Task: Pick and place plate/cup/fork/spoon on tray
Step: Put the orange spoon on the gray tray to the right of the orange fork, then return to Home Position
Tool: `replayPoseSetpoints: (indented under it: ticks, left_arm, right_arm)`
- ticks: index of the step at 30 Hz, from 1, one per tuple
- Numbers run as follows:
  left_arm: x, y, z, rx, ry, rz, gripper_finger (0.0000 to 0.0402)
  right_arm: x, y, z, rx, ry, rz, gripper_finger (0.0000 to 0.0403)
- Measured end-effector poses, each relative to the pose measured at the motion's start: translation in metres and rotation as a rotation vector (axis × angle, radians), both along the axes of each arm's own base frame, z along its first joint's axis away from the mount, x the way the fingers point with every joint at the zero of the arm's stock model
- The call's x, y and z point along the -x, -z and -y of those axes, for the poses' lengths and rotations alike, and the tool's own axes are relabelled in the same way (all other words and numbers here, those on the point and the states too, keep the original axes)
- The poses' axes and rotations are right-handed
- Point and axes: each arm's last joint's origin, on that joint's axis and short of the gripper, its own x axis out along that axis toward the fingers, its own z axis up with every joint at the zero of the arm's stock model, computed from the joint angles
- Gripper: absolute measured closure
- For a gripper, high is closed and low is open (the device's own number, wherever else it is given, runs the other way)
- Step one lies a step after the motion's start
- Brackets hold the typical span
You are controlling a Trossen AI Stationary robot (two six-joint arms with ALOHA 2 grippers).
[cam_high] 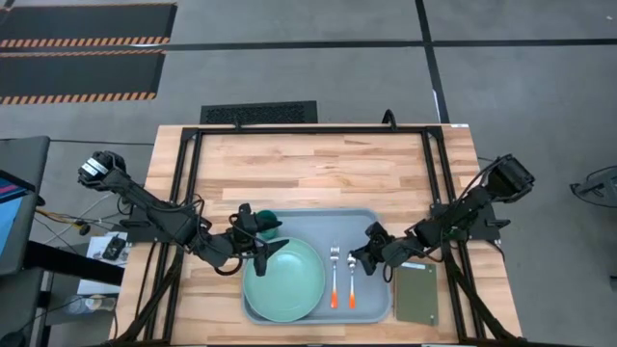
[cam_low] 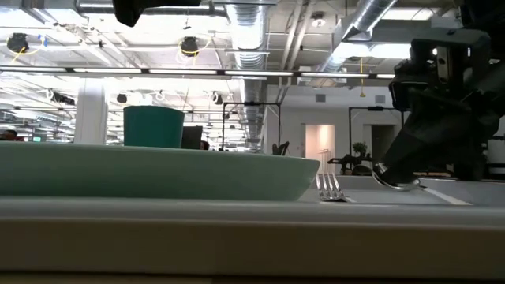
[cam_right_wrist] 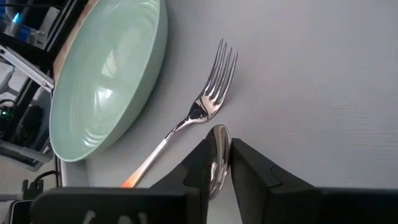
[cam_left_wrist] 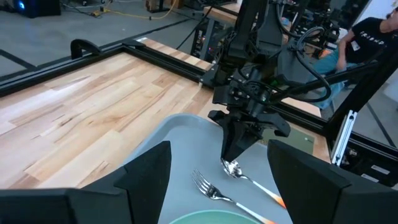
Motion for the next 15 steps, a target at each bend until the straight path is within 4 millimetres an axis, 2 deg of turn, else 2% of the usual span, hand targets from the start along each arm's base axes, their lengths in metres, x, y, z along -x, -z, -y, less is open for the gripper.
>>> replayPoseSetpoints:
  ticks: [15]
  left_arm:
    - [0.0002,0.0005,-0.0001,-0.004,0.000,-0.006,0.0148]
  right_arm:
    - [-0.0040,0.0000,0.0075,-0.006,0.027,-0.003,0.0251]
